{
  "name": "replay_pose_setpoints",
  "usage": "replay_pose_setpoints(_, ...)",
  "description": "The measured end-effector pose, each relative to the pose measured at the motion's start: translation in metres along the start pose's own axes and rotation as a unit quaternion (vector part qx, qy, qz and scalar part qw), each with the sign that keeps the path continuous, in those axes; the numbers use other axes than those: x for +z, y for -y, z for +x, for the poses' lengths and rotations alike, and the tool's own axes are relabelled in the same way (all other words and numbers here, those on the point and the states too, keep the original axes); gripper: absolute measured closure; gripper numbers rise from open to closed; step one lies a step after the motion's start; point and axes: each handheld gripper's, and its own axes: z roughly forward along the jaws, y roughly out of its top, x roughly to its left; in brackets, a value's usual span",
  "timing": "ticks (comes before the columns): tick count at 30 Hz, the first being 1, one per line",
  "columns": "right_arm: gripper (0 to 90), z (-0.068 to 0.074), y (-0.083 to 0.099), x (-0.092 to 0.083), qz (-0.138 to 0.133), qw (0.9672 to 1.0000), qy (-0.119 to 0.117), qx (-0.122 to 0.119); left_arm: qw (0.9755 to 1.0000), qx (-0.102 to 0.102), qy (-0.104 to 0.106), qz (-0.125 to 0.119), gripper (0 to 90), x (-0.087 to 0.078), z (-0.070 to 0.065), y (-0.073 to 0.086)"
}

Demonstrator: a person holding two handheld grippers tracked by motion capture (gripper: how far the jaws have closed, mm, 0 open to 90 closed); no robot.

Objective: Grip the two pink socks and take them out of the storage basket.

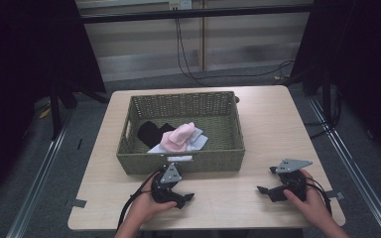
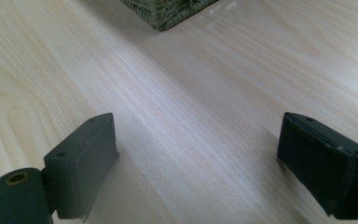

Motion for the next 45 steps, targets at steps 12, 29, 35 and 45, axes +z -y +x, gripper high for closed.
replay_pose_setpoints(12, 11.0, 0.000, 0.000, 0.000, 0.000, 1.0000, 0.000, 0.000, 0.9991, -0.034, 0.014, 0.021, 23.0, -0.018, 0.004, -0.018)
replay_pose_setpoints(29, 11.0, 0.000, 0.000, 0.000, 0.000, 1.0000, 0.000, 0.000, 0.9976, -0.048, 0.041, 0.029, 23.6, -0.051, 0.015, -0.071)
replay_pose_setpoints(35, 11.1, 0.000, 0.000, 0.000, 0.000, 1.0000, 0.000, 0.000, 0.9971, -0.049, 0.049, 0.032, 23.6, -0.058, 0.018, -0.087)
replay_pose_setpoints(45, 11.0, 0.000, 0.000, 0.000, 0.000, 1.0000, 0.000, 0.000, 0.9965, -0.049, 0.057, 0.038, 23.6, -0.066, 0.023, -0.107)
